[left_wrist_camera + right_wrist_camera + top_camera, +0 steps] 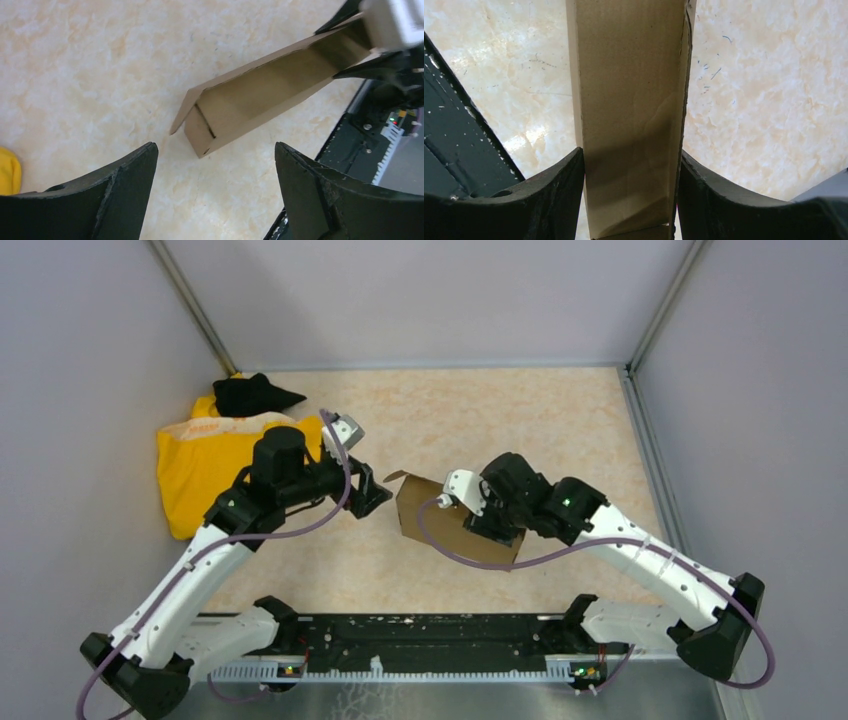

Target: Fold the paper box

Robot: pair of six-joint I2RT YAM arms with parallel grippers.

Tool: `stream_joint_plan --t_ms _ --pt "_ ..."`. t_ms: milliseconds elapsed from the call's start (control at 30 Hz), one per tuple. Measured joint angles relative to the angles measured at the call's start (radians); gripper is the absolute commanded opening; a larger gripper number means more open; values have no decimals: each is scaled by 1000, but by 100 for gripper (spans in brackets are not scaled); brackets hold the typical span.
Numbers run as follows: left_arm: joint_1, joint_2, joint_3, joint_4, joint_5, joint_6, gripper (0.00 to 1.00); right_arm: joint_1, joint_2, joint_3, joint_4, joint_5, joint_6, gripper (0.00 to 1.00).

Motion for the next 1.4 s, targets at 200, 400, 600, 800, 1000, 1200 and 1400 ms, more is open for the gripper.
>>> stream_joint_plan --t_ms 200,400,600,800,1000,1200,1400 --pt "0 14 -45 12 -166 -37 91 0 1 -5 10 -10 -60 40" --pt "0 41 -69 87 -211 -41 92 0 16 0 21 -67 -116 41" --pt "2 72 -77 111 -209 -41 92 -27 100 71 6 -143 -149 38" --pt "2 -33 -156 116 -225 -56 97 -84 136 103 -8 -222 -195 37" --pt "2 -103 -179 116 -255 -61 76 -93 137 103 -11 -250 -220 35" --pt "2 -78 -182 115 -252 -64 59 -93 137 103 -12 -259 -227 34" --pt "2 -50 -182 105 -226 -64 51 -93 135 103 -14 -262 -226 33"
